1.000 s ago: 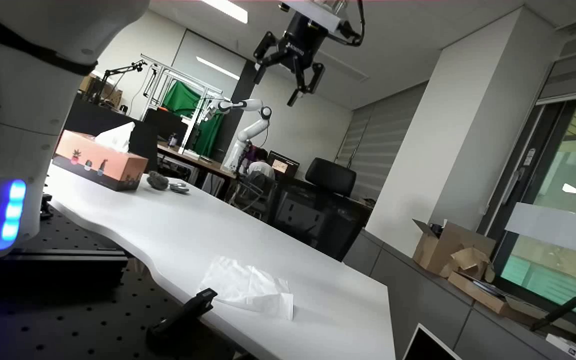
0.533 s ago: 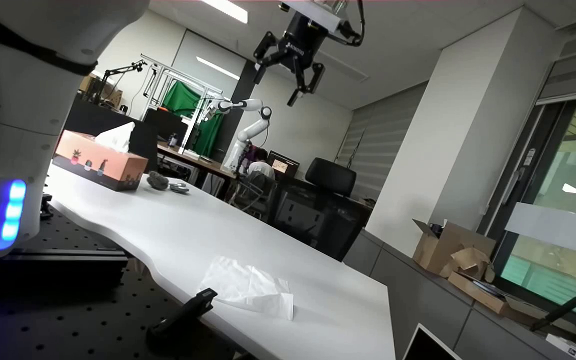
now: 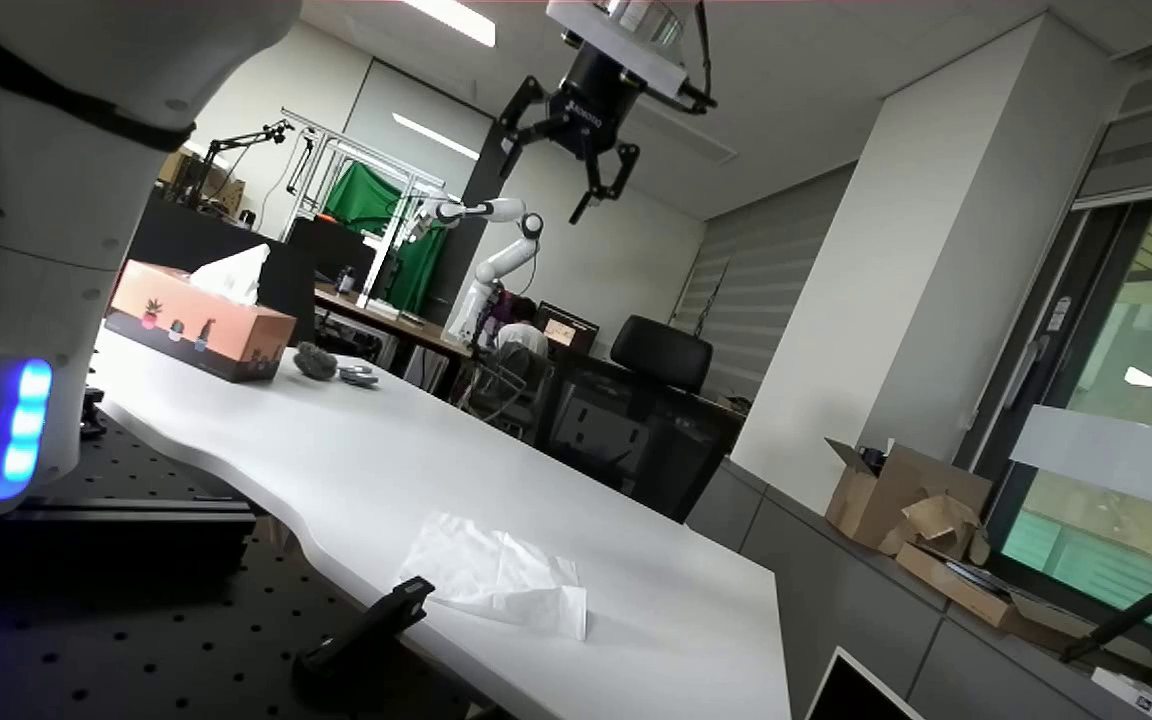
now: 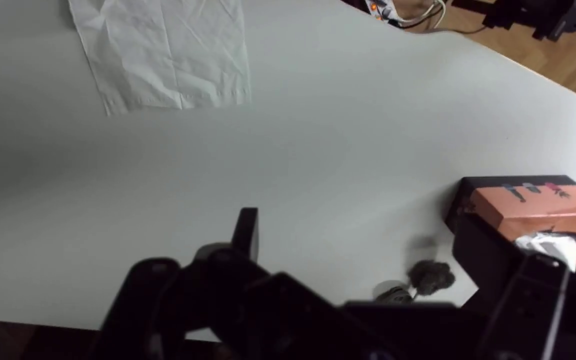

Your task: Take a tissue out of the box and put it on the table

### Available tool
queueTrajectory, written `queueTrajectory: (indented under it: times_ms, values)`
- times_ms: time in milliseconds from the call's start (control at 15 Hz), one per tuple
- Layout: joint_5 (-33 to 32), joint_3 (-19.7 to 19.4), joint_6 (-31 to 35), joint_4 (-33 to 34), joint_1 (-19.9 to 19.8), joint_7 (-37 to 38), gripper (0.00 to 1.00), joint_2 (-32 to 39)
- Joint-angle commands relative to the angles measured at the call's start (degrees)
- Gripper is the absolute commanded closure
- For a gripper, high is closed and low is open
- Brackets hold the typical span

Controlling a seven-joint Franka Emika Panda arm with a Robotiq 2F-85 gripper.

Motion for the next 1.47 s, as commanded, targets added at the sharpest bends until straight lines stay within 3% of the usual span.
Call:
queueTrajectory:
  times_ms: [0, 333, 467, 667, 1400]
  values:
    - [0.8, 0.9, 3.4, 0.7, 2.6, -10.1, 0.00, 5.7]
    - [1.7, 5.8, 9.9, 0.3, 4.3, -22.0, 0.00, 12.7]
    - [3.8, 8.9, 11.2, 1.0, 3.4, -18.5, 0.00, 15.7]
    - [4.1, 10.3, 11.3, -0.1, 2.2, -20.1, 0.00, 15.4]
    - [4.1, 10.4, 11.5, 0.2, 1.8, -20.1, 0.00, 16.0]
